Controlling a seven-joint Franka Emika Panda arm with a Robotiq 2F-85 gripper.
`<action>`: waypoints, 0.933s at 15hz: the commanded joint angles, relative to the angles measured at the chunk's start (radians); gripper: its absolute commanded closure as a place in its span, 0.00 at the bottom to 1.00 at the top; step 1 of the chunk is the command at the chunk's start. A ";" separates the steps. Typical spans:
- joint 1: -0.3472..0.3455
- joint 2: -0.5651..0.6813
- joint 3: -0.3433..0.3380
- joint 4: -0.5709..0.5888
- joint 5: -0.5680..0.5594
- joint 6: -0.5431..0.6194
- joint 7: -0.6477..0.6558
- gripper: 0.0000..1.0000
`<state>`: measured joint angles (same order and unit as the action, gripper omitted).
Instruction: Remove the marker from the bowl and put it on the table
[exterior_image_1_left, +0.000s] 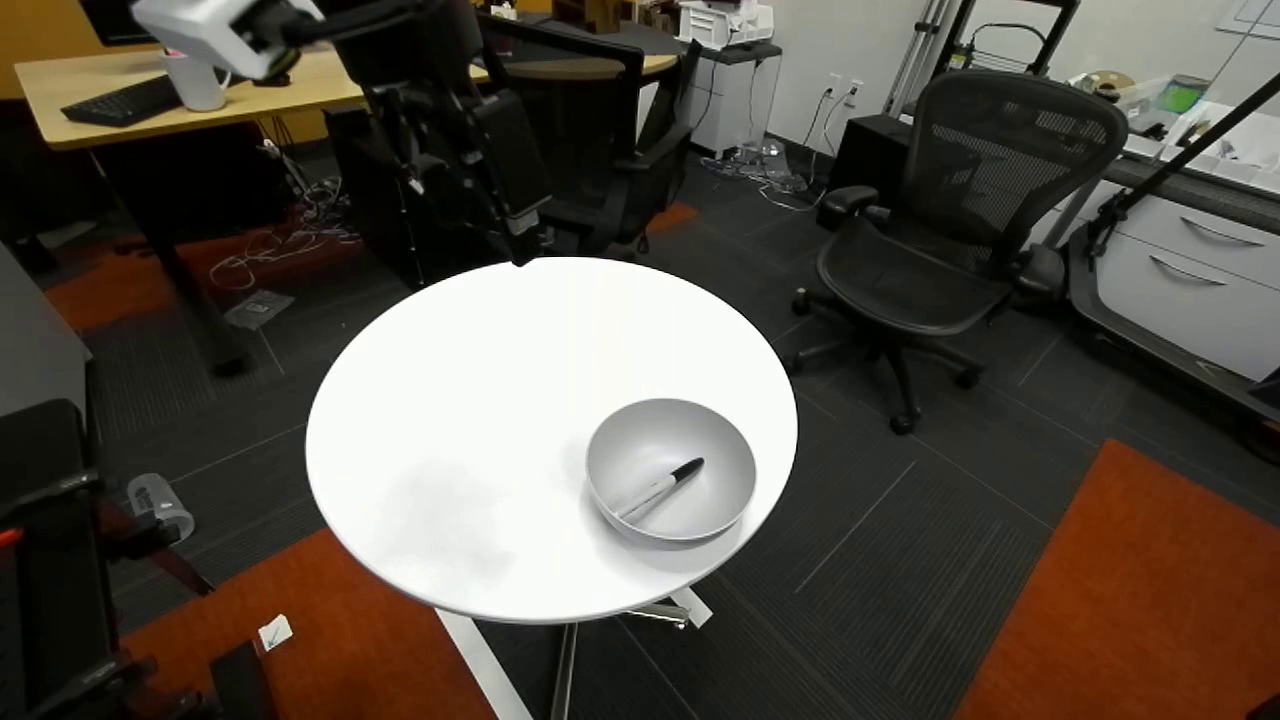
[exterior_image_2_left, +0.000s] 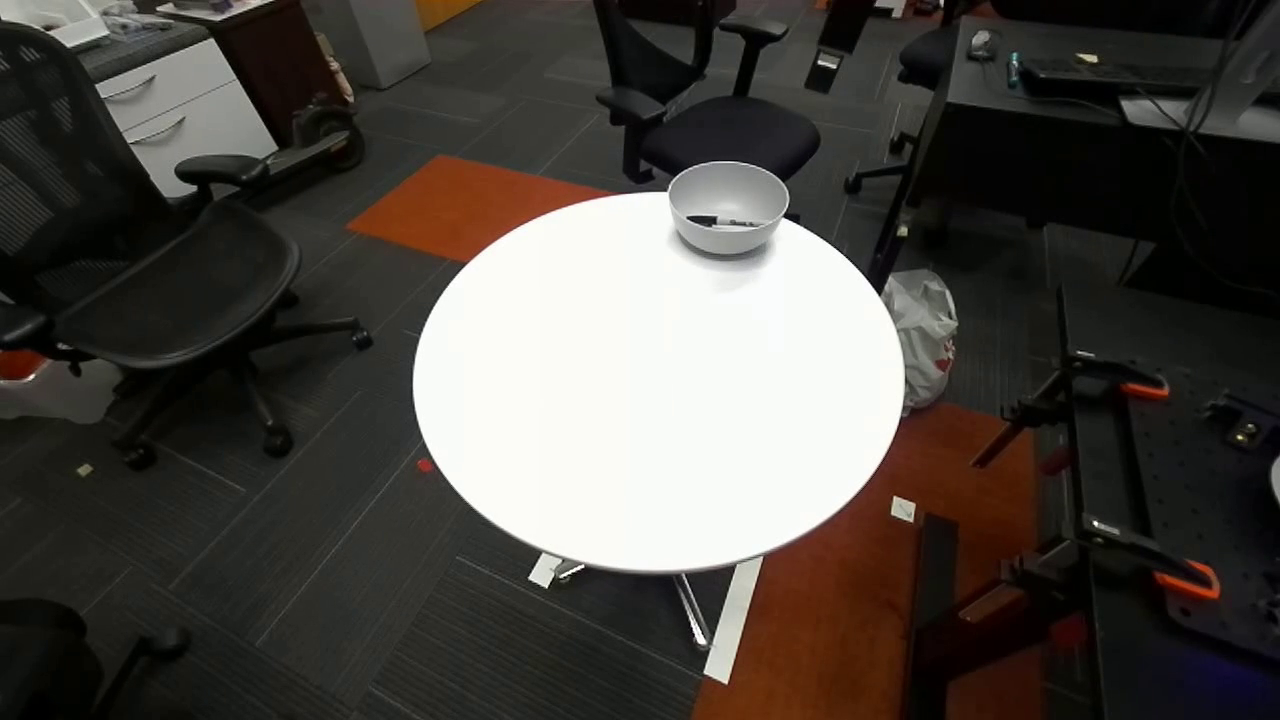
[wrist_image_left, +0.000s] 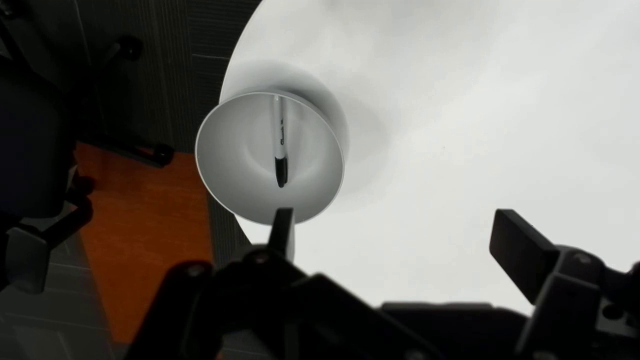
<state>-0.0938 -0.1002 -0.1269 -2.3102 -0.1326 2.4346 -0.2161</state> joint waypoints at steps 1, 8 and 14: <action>-0.003 0.004 0.004 0.005 0.001 -0.003 0.000 0.00; -0.028 0.055 -0.019 0.012 -0.019 0.049 -0.029 0.00; -0.063 0.193 -0.045 0.041 0.014 0.152 -0.158 0.00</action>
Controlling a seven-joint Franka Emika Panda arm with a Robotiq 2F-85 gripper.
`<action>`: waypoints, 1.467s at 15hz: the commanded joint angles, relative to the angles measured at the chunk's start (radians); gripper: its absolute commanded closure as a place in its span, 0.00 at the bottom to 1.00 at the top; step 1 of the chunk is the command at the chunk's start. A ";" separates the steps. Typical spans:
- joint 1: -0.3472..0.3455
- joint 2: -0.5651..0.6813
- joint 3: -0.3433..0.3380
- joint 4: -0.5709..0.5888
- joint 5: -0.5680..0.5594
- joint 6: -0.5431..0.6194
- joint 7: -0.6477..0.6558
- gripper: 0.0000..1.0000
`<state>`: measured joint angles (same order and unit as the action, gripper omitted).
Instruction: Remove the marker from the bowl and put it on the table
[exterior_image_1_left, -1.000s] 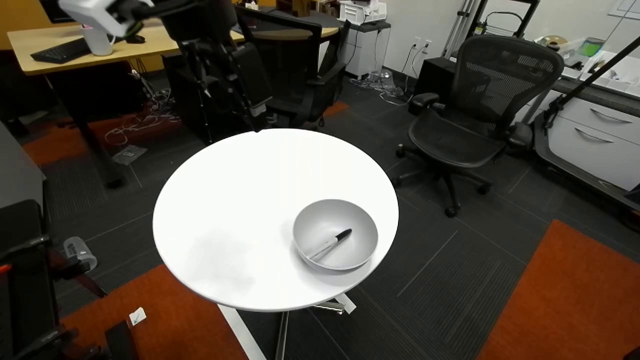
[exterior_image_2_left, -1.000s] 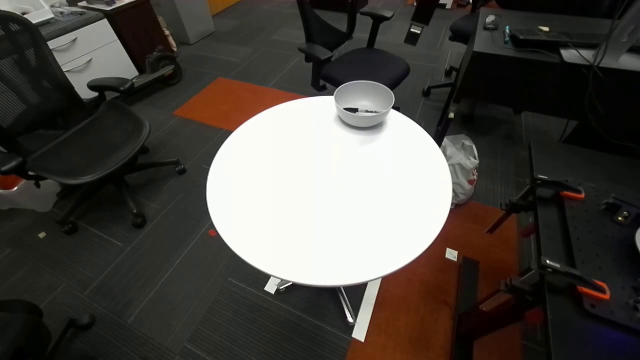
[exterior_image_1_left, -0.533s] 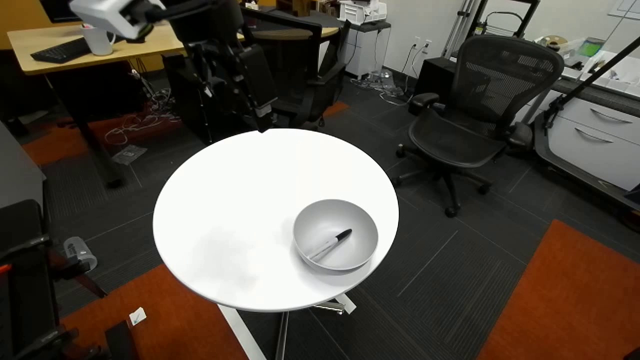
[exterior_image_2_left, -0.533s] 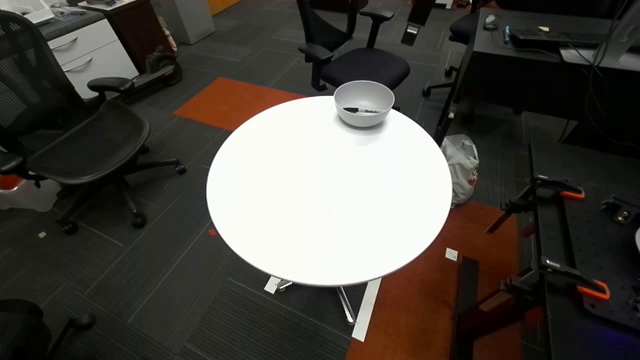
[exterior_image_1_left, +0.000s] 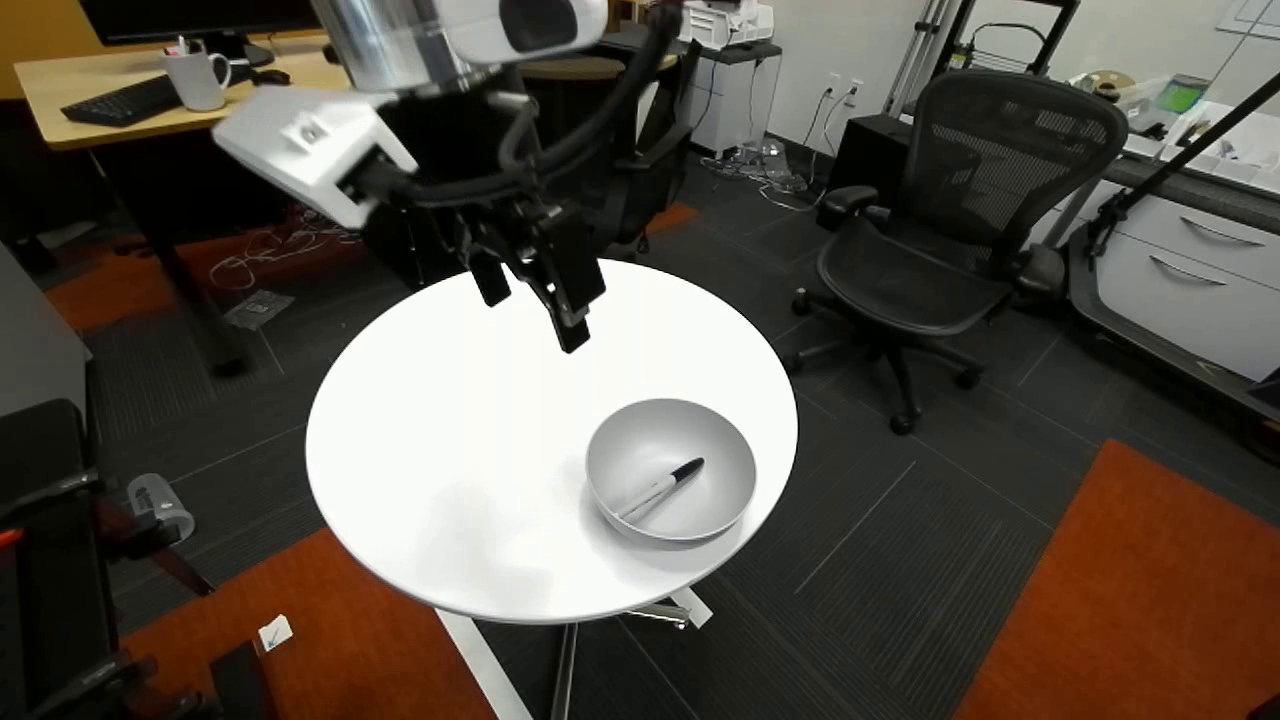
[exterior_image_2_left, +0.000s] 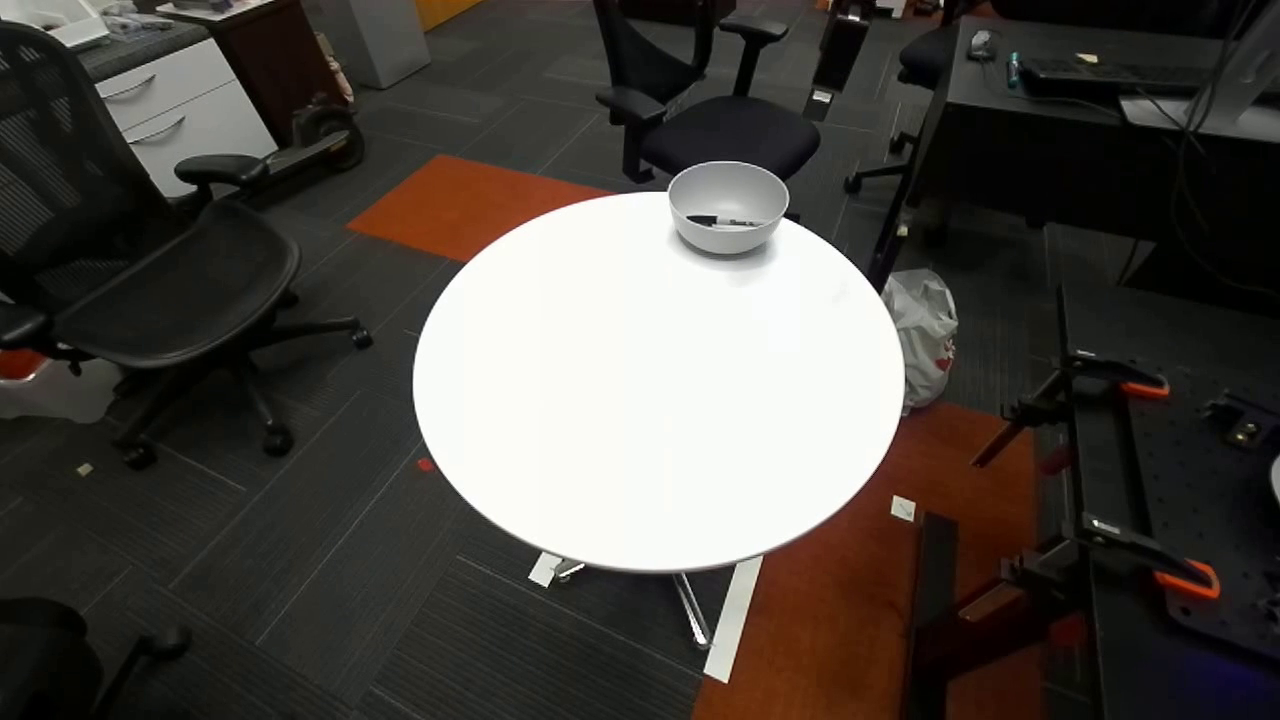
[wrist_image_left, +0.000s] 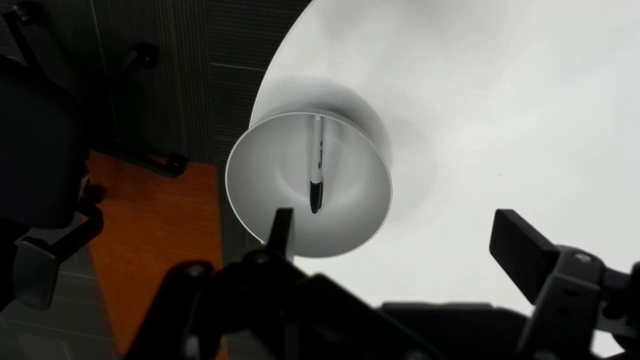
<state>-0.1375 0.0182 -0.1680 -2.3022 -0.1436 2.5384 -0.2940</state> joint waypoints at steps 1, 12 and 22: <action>-0.025 0.098 -0.002 0.039 0.031 0.060 -0.104 0.00; -0.100 0.355 0.047 0.185 0.072 0.147 -0.131 0.00; -0.168 0.543 0.113 0.388 0.076 0.119 -0.140 0.00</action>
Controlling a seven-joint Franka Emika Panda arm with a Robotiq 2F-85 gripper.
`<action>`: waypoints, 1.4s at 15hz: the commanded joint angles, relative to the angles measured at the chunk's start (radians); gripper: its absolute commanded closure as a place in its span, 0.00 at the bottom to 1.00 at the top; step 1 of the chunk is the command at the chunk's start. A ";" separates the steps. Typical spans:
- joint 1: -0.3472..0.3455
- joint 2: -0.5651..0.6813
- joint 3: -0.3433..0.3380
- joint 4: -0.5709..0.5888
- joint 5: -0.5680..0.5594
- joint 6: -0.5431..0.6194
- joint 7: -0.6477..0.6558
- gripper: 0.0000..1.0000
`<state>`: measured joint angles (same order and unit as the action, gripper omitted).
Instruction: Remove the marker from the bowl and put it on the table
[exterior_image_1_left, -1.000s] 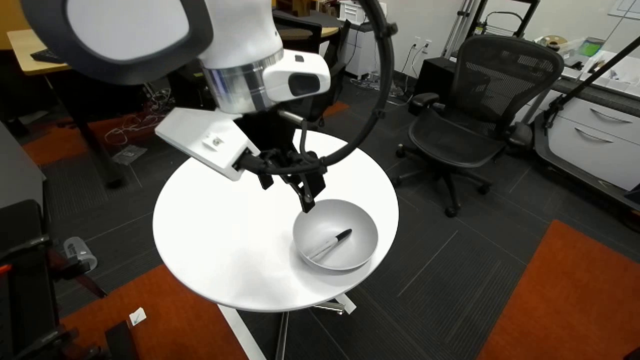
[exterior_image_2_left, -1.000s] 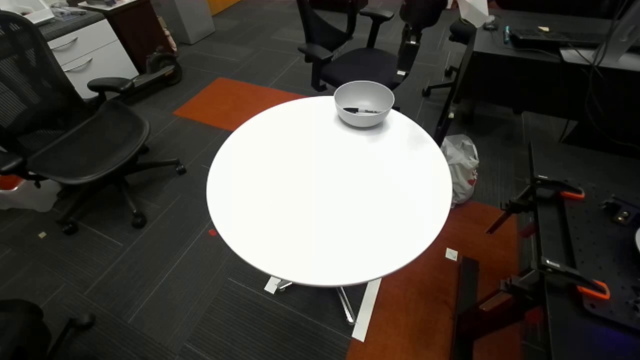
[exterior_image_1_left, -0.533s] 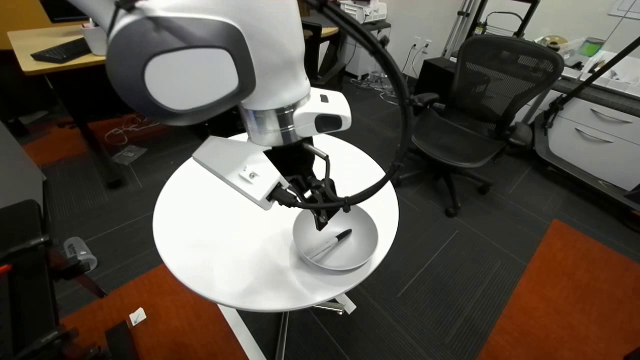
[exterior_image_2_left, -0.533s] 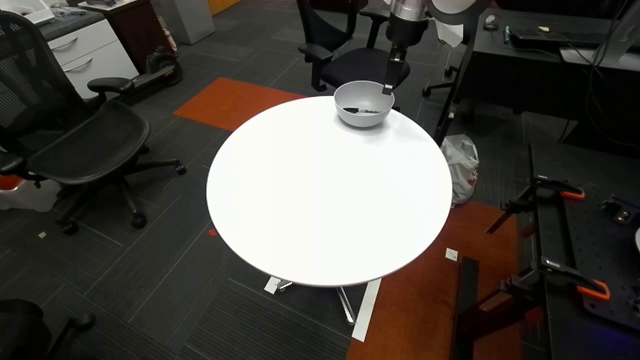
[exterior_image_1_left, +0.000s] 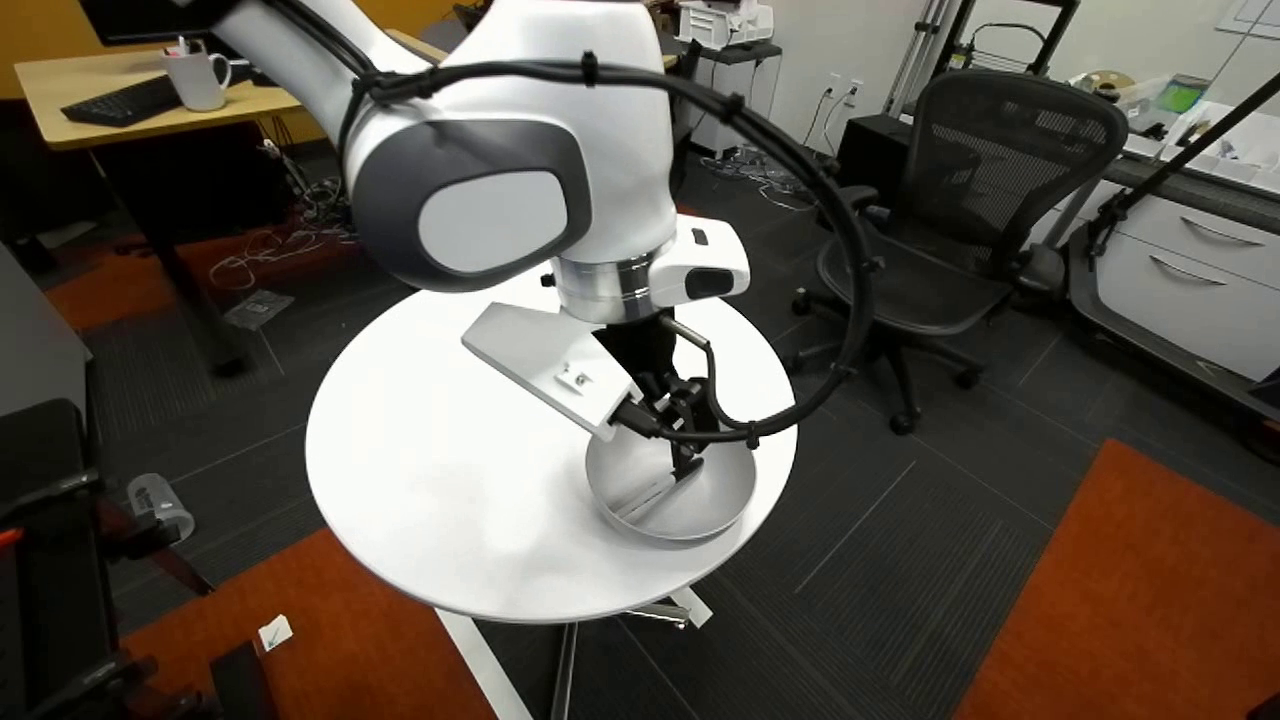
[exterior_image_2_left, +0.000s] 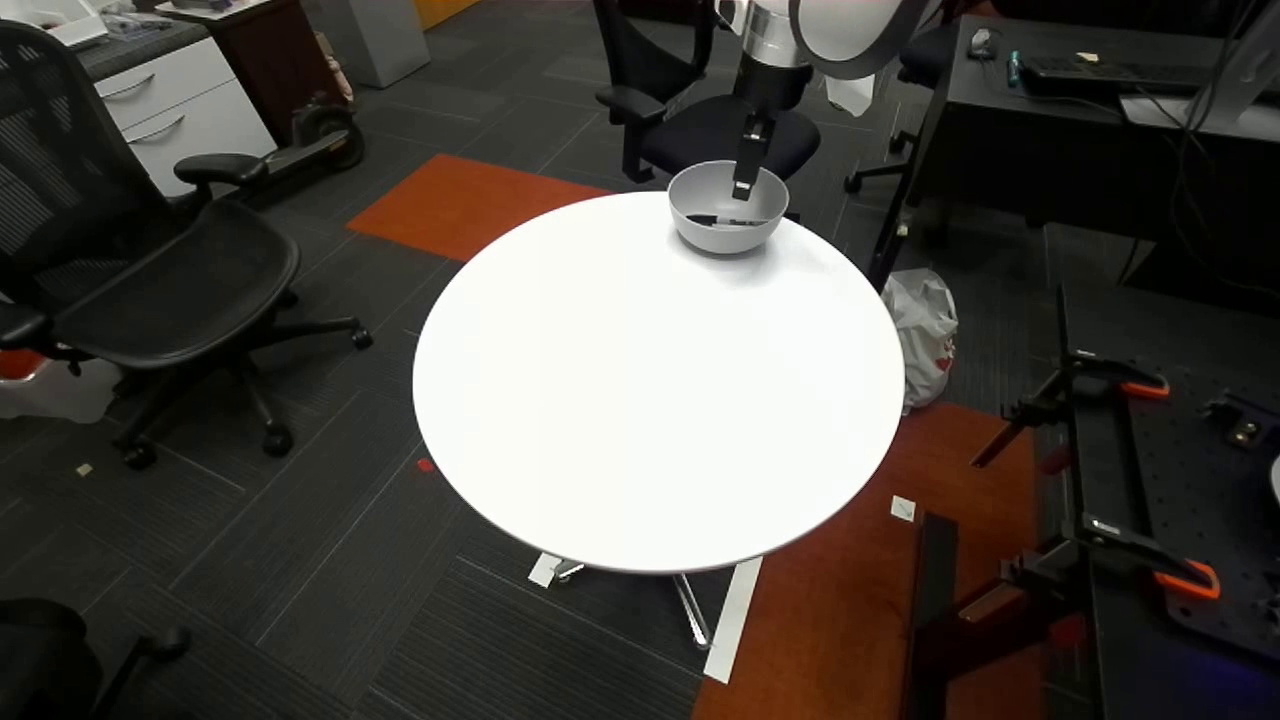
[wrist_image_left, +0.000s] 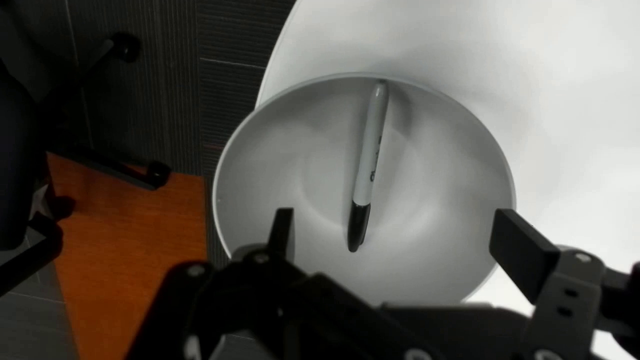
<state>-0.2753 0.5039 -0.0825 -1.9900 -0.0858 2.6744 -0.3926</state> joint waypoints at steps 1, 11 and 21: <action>-0.032 0.079 0.029 0.097 0.015 -0.021 -0.035 0.00; -0.045 0.250 0.030 0.280 0.001 -0.100 -0.021 0.00; -0.040 0.344 0.032 0.432 0.003 -0.258 -0.018 0.58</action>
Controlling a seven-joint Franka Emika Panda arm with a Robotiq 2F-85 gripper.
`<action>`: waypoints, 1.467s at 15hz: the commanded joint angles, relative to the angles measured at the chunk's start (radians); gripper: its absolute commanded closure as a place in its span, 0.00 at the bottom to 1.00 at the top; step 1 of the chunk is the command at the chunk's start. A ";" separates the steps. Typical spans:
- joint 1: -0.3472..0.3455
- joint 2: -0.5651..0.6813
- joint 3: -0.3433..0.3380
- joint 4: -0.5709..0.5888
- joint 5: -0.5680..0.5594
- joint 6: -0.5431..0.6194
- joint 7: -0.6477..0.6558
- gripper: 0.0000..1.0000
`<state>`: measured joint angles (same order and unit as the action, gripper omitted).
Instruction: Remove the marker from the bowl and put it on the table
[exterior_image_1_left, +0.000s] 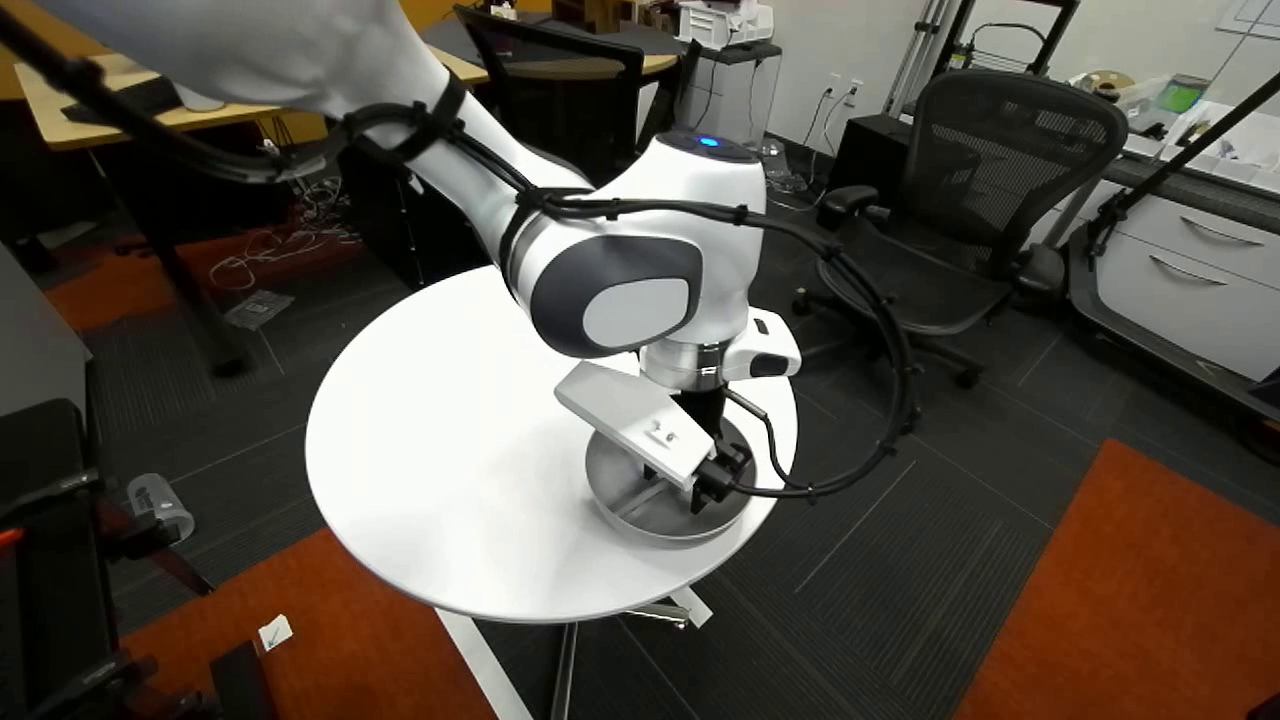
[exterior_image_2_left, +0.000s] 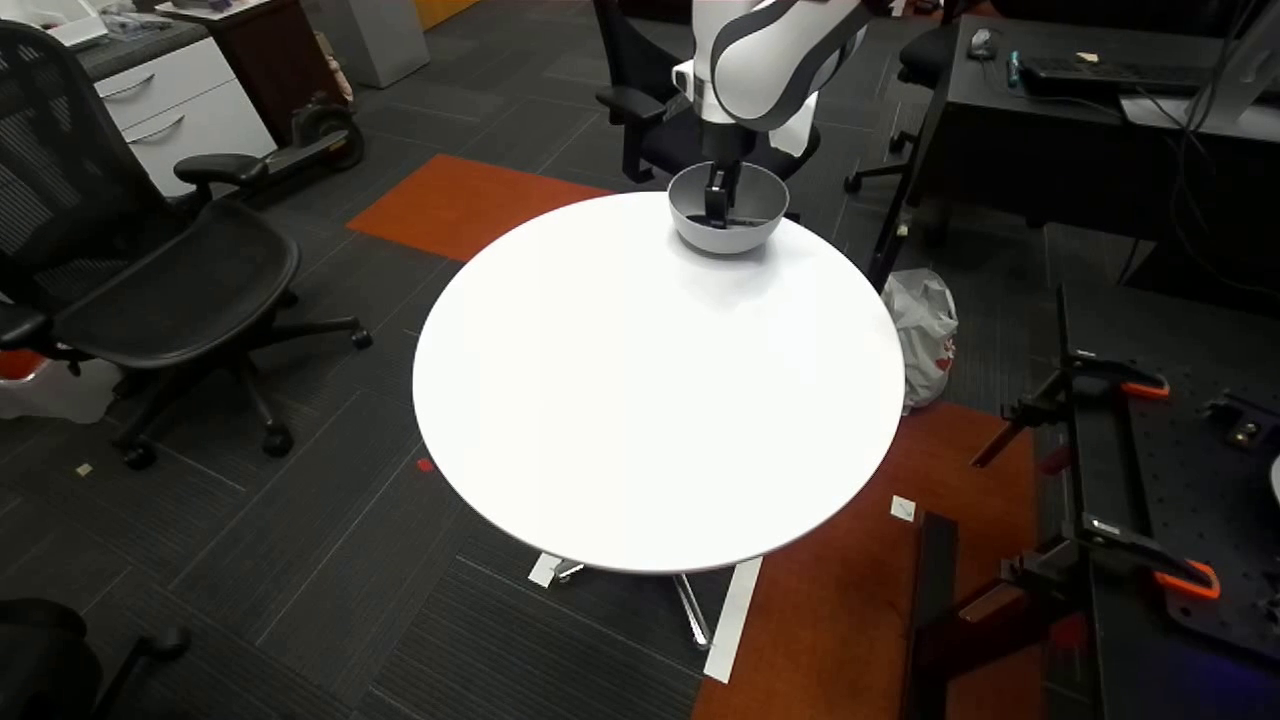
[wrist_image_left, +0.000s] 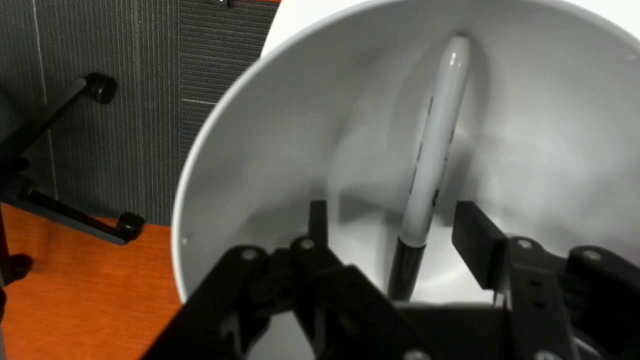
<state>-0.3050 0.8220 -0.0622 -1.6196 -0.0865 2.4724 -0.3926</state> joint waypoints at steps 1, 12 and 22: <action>-0.010 0.032 0.011 0.071 0.004 -0.061 -0.017 0.66; 0.024 -0.112 -0.016 -0.044 -0.007 -0.039 0.051 0.96; 0.175 -0.526 0.005 -0.408 -0.032 0.055 0.189 0.96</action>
<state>-0.1984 0.4169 -0.0607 -1.8683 -0.0923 2.4756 -0.2762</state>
